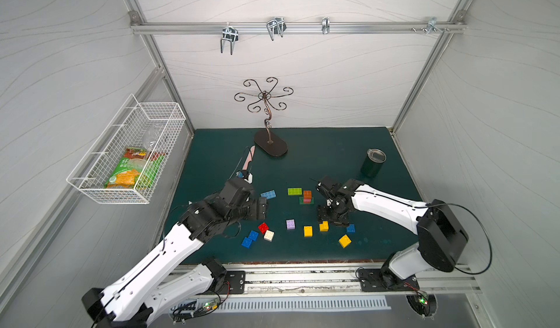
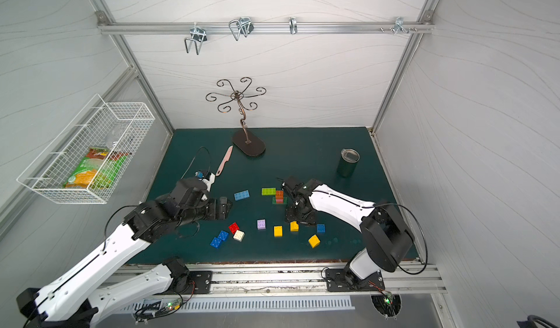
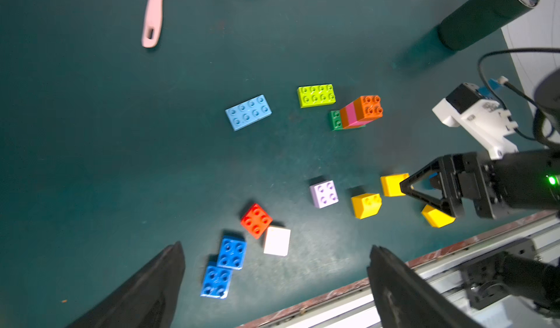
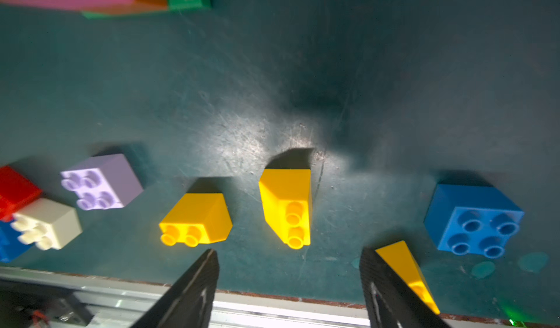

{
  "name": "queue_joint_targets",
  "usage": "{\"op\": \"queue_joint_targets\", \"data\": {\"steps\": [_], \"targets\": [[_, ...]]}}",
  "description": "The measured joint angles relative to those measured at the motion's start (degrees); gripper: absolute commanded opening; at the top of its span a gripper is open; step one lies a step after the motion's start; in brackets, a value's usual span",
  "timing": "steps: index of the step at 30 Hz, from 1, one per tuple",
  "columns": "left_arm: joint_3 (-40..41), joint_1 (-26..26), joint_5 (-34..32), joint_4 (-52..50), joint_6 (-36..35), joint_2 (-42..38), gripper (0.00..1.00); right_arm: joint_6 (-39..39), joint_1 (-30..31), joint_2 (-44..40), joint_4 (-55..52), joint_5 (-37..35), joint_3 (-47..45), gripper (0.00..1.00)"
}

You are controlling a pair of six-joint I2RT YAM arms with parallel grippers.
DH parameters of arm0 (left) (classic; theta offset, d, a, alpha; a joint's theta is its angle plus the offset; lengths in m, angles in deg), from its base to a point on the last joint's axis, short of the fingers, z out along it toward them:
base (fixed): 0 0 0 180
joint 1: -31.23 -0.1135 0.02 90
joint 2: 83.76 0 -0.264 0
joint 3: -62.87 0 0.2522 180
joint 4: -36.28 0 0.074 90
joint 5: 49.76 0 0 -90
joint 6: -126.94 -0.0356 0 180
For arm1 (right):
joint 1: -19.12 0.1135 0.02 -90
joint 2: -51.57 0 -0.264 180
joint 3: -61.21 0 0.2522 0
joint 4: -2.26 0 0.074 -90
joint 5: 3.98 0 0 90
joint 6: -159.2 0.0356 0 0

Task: Assemble the number 1 with lego
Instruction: Pick up the lego brick from the center of the board.

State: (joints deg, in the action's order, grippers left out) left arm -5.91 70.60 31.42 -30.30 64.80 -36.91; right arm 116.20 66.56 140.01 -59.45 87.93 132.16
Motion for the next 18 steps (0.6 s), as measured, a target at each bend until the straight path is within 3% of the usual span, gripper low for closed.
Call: {"op": "queue_joint_targets", "data": {"steps": [5, 18], "targets": [[-0.46, -0.02, 1.05, -1.84, -3.96, -3.15, 0.99, 2.01, 1.27, 2.05, -0.13, -2.84, 0.04, 0.64], [0.85, -0.02, 2.14, -2.58, -6.58, -4.81, 0.99, 5.07, 2.43, 8.74, -0.15, -5.90, 3.82, 0.63]]}}
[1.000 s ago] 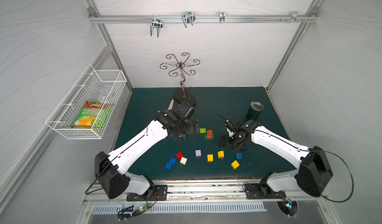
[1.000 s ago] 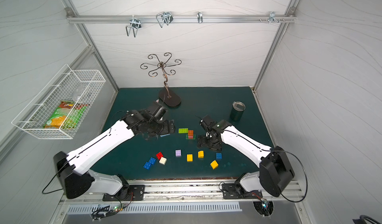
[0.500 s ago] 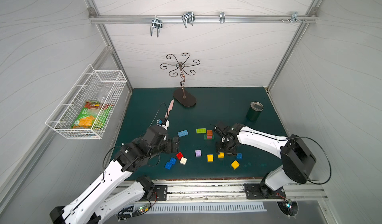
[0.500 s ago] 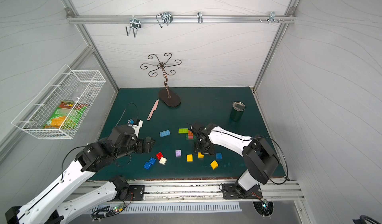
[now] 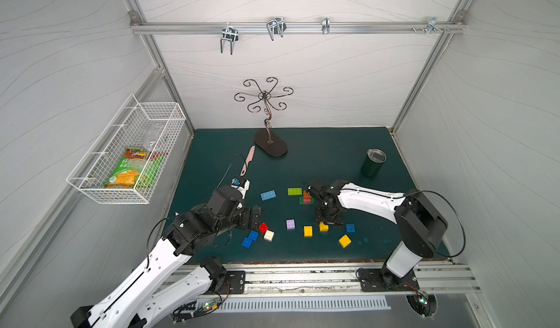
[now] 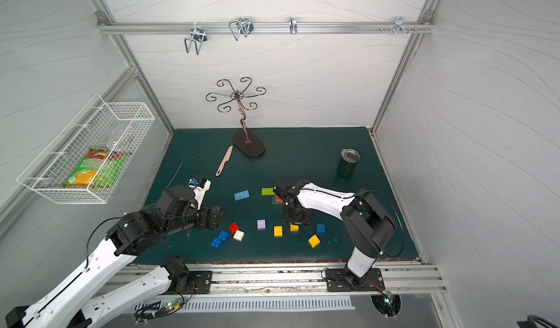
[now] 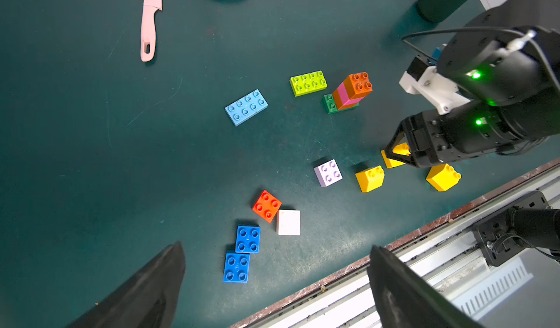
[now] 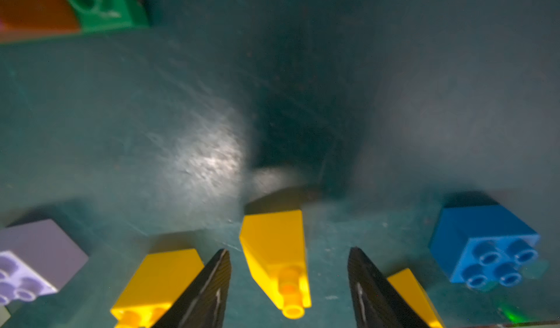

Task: Assemble the number 1 with lego
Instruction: Pick up the lego brick from the center of the board, then assemble the lego brick with the lego brick.

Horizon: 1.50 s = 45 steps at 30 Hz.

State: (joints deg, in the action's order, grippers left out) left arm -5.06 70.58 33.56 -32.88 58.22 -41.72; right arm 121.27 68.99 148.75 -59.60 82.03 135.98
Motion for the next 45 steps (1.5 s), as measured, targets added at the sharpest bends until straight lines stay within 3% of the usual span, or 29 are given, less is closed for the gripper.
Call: {"op": "queue_joint_targets", "data": {"steps": [3, 6, 16, 23, 32, 38, 45], "targets": [[0.17, 0.00, 0.00, 0.04, -0.09, -0.44, 0.99, 0.37, 0.76, 1.22, -0.02, -0.35, 1.09, 0.60], [0.44, 0.00, -0.04, 0.26, -0.11, -0.94, 0.99, 0.79, 1.05, 1.79, -0.24, -0.66, 1.31, 0.49], [0.66, 0.00, -0.20, 0.33, -0.11, -2.25, 1.00, 1.05, 1.07, 4.07, -0.74, -1.44, 1.70, 0.46], [0.74, 0.00, -0.24, 0.33, -0.11, -2.21, 0.99, 0.96, 1.07, 4.44, -1.18, -1.60, 1.97, 0.28], [0.76, 0.00, -0.46, 0.35, -0.09, -2.21, 0.99, 1.01, 1.01, 3.69, -2.78, -1.42, 3.80, 0.19], [0.79, 0.00, -0.66, 0.33, -0.09, -2.36, 0.99, -0.59, -0.26, 2.14, -5.79, 0.22, 12.22, 0.11], [0.96, 0.00, -1.14, 0.33, -0.09, -2.62, 0.99, -5.16, -3.41, 3.93, -10.36, 0.42, 27.26, 0.10]]}}
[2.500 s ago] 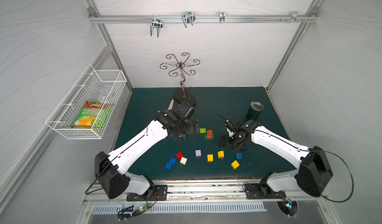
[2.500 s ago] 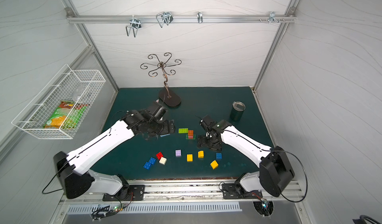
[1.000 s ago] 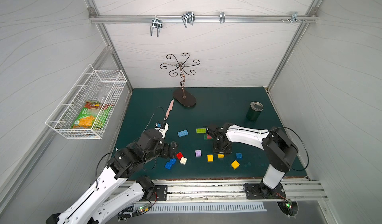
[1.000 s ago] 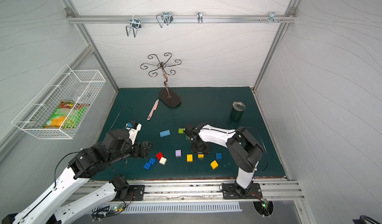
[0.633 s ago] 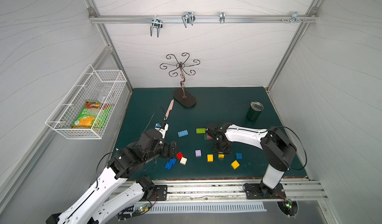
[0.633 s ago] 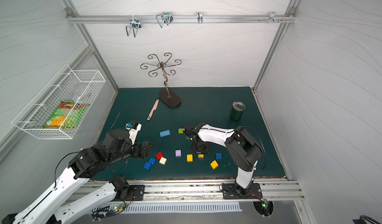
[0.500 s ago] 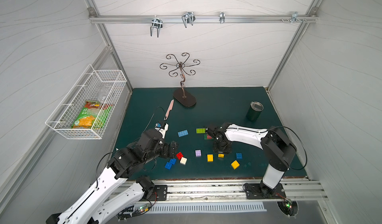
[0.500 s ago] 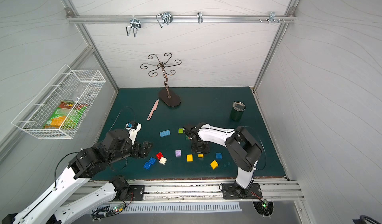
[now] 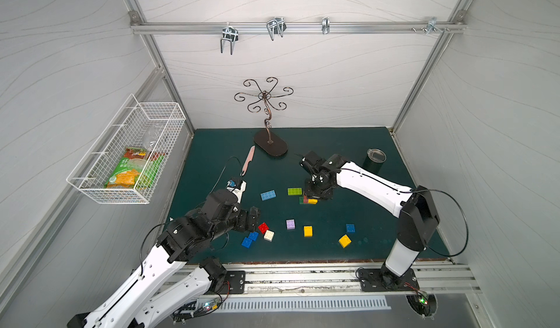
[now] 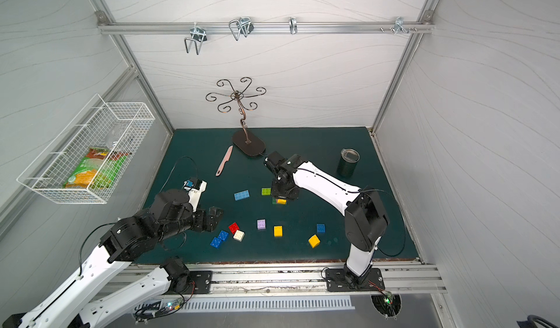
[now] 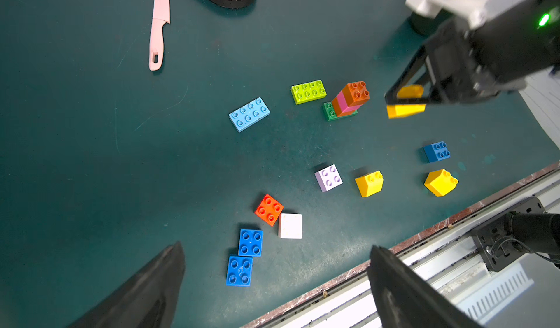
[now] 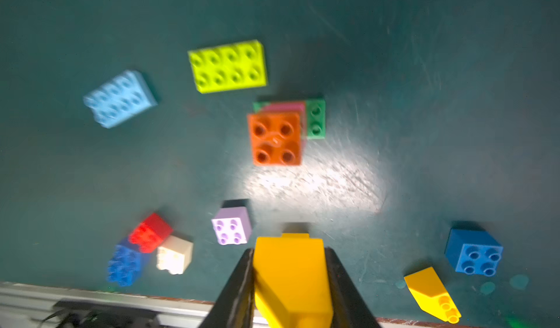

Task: Assemble the number 1 with lego
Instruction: Assemble the lego brick with the lego brick.

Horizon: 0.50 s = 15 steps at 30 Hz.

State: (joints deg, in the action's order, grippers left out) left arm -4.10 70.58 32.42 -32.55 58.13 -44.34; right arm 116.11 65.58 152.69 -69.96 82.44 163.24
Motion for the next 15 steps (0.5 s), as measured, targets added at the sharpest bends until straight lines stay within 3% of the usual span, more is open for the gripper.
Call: {"op": "queue_joint_targets", "data": {"steps": [8, 15], "targets": [[0.00, 0.00, -0.33, 0.00, 0.02, -0.22, 0.99, -5.79, -3.28, 8.07, -4.20, 2.12, 10.34, 0.07], [0.00, 0.00, -0.28, 0.00, 0.02, -0.04, 0.99, -7.58, -3.30, 10.99, -5.60, 2.60, 11.98, 0.03]]}}
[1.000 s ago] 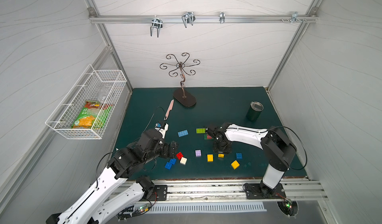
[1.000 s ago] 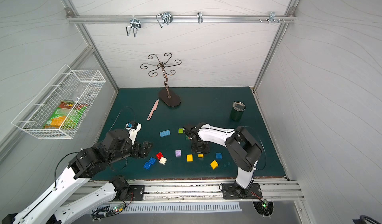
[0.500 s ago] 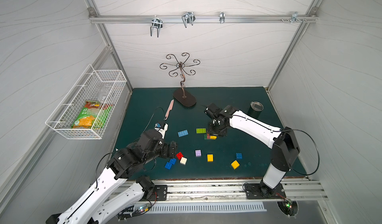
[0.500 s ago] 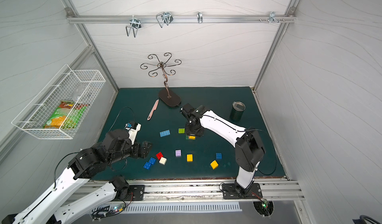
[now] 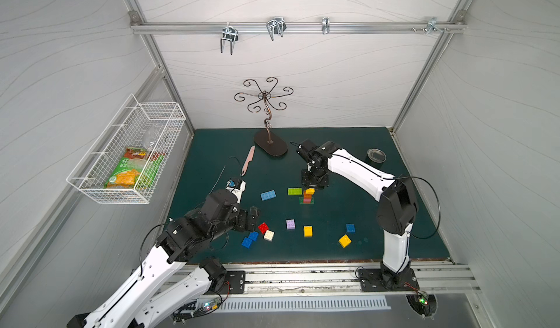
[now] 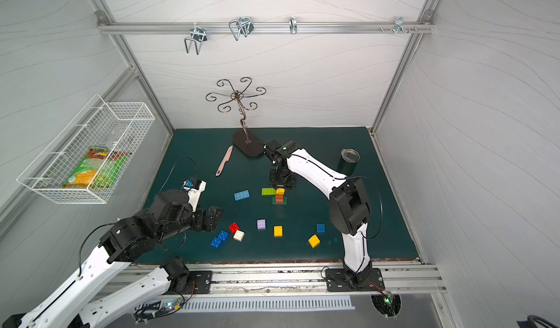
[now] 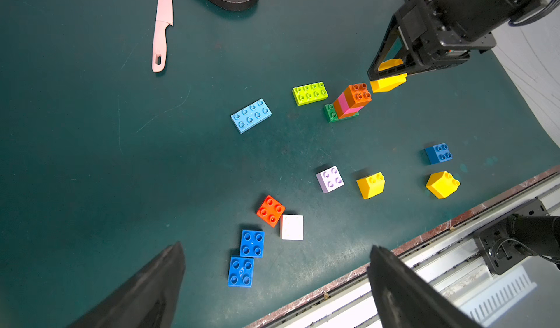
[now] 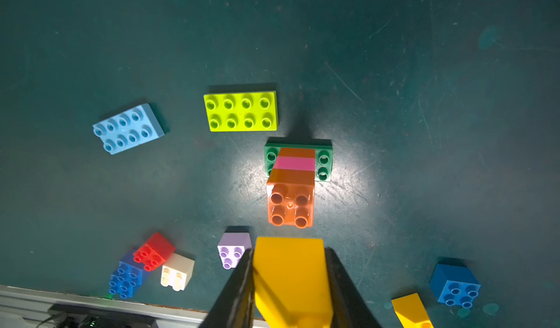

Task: Assemble the number 1 with lego
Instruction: Assemble the lego brick with the lego brick.

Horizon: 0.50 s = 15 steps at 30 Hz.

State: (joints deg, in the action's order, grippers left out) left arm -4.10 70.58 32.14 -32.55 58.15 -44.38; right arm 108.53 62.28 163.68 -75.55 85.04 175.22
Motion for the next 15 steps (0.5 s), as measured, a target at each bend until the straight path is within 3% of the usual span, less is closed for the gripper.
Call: {"op": "queue_joint_targets", "data": {"steps": [15], "targets": [[0.00, 0.00, 0.04, 0.00, -0.02, 0.04, 0.99, -1.88, -0.52, 4.55, -1.05, 0.44, 2.71, 0.01]]}}
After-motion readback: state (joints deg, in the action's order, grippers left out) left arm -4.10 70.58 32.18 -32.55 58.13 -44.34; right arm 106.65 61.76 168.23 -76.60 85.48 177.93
